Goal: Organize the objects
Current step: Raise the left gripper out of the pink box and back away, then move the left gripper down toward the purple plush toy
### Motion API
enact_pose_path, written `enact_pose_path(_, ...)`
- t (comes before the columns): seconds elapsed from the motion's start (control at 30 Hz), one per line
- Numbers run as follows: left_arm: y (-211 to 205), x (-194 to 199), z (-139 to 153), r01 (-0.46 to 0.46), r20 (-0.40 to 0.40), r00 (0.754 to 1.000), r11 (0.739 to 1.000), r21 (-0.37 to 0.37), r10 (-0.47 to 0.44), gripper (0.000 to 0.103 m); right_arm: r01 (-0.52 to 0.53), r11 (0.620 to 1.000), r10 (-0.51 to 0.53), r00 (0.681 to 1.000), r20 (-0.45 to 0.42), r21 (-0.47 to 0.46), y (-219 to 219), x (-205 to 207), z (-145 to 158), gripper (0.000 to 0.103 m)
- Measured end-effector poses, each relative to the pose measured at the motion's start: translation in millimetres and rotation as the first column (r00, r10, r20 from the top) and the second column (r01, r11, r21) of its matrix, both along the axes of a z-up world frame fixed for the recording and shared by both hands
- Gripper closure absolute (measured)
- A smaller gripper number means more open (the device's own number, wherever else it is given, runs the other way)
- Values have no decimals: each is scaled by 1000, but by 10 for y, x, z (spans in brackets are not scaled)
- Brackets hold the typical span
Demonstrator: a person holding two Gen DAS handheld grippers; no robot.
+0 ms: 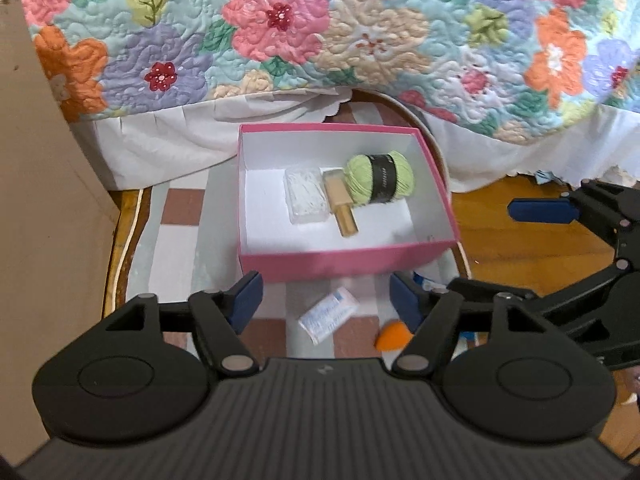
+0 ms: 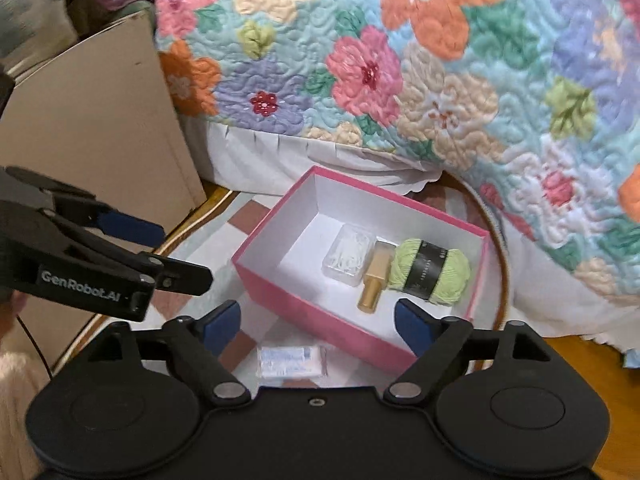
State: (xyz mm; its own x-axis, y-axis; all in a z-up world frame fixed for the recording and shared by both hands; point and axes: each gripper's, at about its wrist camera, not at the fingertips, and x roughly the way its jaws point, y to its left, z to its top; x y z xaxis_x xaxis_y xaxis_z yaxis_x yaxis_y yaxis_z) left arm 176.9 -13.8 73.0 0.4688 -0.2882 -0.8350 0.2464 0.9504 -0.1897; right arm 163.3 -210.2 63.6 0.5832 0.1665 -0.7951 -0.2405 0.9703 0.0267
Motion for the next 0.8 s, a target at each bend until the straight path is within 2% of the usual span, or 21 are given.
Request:
enact_pose_path(0.07, 4, -131, 72, 10, 3, 1000, 1000, 1, -10, 21, -33, 999, 33, 999, -2, -12, 25, -134, 92, 11)
enact_pose_path(0.27, 40, -495, 188, 35, -1, 999, 999, 4, -35, 11, -72, 997, 72, 997, 0, -16, 48, -531, 264, 11)
enact_pose_path(0.4, 73, -698, 181, 35, 5, 999, 999, 0, -35, 9, -101, 994, 101, 995, -5, -31, 85, -781, 282, 11)
enact_pose_path(0.57, 118, -844, 65, -9, 20, 1000, 1000, -15, 9, 9, -126, 991, 125, 992, -10, -47, 98, -1068, 177, 11)
enact_pose_path(0.7, 60, -902, -117, 17, -8, 1000, 1000, -5, -17, 9, -130, 989, 131, 991, 2, -73, 75, -1257, 49, 11)
enact_pose_path(0.8, -26, -949, -286, 49, -41, 998, 999, -1, -49, 9, -129, 990, 130, 992, 9, -48, 16, -1363, -61, 11)
